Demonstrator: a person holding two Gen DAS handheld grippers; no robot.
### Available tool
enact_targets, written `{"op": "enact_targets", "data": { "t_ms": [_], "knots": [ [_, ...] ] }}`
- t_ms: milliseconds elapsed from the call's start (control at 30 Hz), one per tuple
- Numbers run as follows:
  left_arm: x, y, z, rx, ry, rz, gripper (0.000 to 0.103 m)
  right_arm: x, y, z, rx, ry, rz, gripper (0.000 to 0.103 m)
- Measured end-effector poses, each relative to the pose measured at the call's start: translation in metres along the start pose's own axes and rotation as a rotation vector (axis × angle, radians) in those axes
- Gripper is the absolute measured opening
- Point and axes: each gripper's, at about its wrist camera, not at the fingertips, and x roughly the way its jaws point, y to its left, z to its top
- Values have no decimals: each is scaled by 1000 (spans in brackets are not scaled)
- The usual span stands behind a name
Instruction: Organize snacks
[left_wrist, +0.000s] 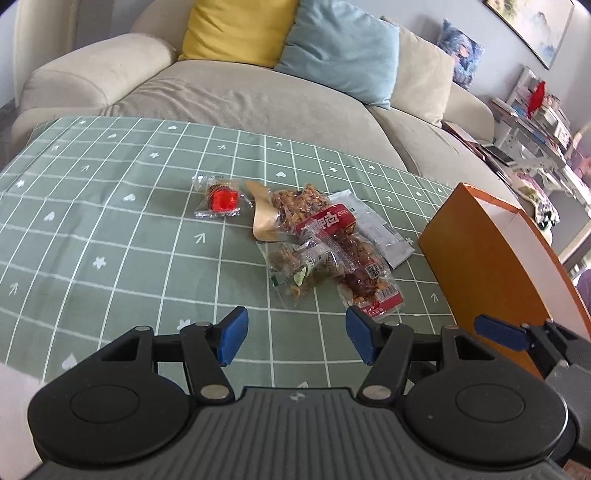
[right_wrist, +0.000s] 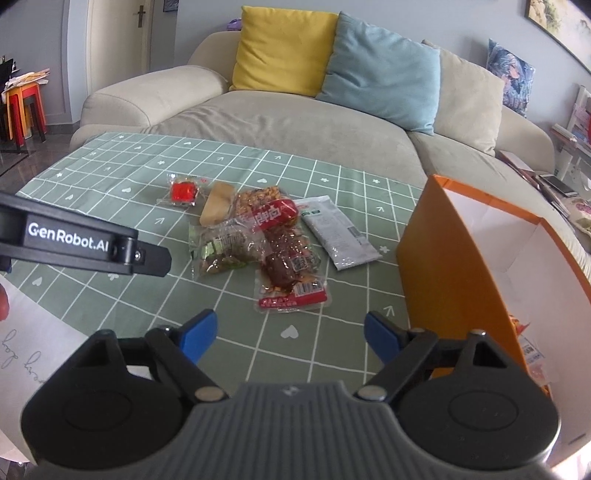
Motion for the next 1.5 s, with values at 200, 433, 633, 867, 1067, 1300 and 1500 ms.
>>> {"op": "enact_targets", "data": {
  "t_ms": [200,433,633,867,1067,1300,1500],
  "knots": [
    [26,-5,14,106,42,-20,71,28,-9,12,-25,3,18,78],
    [56,-10,36,258,47,-25,71,61,-20,25,-69,2,22,75],
    [81,-26,43,463,93,-25,71,80,-22,28,-101,9,77,75],
    [104,-34,49,533,184,-61,66,99,-18,30,-121,32,111,74],
    [113,-27,48,446,209,-8,55,111,-18,31,-93,60,134,74],
    [93,-5,40,252,214,32,43,112,-13,28,-65,72,143,66],
    [67,14,24,130,246,59,38,93,-3,17,-75,83,160,65]
  ]
}}
